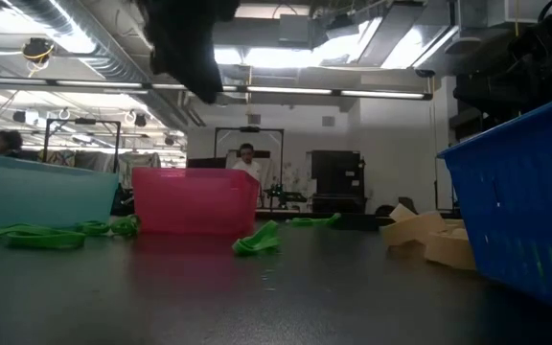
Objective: Sort rubber bands into baskets
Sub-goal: Put the black rubber band into the pink bin
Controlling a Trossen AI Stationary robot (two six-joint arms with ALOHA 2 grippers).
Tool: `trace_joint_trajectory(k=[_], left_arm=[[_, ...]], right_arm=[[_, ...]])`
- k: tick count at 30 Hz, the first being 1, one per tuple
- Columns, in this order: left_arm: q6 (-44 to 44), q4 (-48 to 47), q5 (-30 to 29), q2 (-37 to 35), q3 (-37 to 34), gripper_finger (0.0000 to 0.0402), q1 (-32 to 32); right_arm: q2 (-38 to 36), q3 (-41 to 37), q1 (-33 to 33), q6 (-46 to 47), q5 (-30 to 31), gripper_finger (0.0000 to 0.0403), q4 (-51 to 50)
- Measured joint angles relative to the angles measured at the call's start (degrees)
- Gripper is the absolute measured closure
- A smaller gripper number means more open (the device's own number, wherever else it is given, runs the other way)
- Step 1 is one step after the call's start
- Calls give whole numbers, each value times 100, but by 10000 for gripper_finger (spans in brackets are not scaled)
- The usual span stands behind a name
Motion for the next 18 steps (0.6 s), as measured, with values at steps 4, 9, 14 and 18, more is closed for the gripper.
trace_joint_trajectory(k=[4, 9, 14, 18], left_arm=[[-614, -8, 970, 0, 104, 261, -356], [-1454, -59, 1429, 0, 104, 261, -1128], [-2188, -57, 1385, 34, 104, 261, -1976], [-2442, -59, 1259, 270, 104, 261, -2594]], right_arm=[[0, -2, 2, -2, 0, 384, 0], [0, -1, 0, 0, 0, 384, 0], [0, 0, 2, 0, 0, 384, 0], [0, 0, 0, 0, 0, 384, 0]])
